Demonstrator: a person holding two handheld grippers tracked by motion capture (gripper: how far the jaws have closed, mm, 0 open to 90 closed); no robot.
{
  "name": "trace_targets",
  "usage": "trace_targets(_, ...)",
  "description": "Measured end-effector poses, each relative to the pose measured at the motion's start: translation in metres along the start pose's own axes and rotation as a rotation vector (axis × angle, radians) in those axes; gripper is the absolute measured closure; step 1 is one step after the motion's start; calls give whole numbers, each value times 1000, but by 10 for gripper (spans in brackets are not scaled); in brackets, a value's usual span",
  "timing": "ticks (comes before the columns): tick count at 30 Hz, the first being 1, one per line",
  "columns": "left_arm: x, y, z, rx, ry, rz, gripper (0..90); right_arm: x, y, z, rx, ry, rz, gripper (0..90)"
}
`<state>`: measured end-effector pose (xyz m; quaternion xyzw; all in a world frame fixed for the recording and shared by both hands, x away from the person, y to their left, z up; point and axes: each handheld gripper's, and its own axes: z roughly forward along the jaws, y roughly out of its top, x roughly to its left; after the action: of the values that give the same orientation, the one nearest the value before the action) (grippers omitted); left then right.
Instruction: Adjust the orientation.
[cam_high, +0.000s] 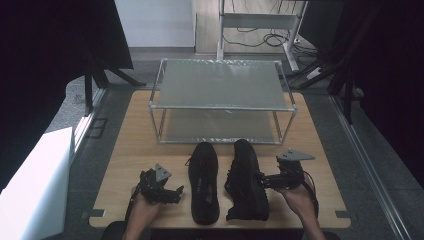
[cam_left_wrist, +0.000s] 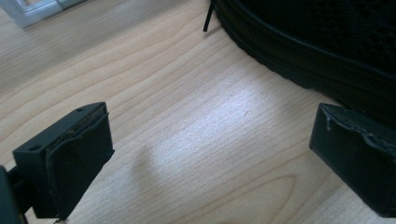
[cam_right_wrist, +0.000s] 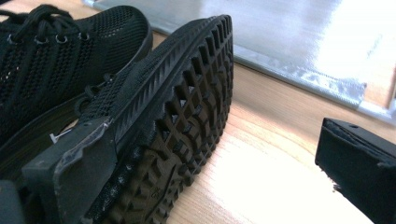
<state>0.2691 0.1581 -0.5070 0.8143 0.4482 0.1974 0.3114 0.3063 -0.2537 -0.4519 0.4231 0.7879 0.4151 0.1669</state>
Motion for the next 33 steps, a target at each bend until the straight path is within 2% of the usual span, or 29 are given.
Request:
trace_targets(3, 2, 0, -1, 2, 3, -1, 0, -4, -3, -3, -10, -4, 25, 0)
trace_targets(8, 2, 0, 0, 8, 2, 0, 0, -11, -5, -11, -13, -41, 29, 0)
trace_targets(11, 1, 0, 0, 9, 1, 1, 0, -21, -10, -18, -22, -72, 49, 2)
trace_targets(14, 1, 0, 1, 11, 2, 1, 0, -27, -15, -23, -25, -88, 62, 39)
trace_targets(19, 1, 0, 2, 16, -1, 1, 0, -33, -21, -28, -39, -84, 91, 83)
trace_targets(24, 1, -1, 2, 20, -6, 0, 0, -36, -23, -29, -38, -86, 92, 83)
trace_targets(27, 2, -1, 3, 22, -8, -4, 0, -39, -26, -30, -39, -104, 90, 85)
trace_targets(33, 2, -1, 3, 16, -35, -19, 0, -49, -33, -32, -25, -106, 117, 88)
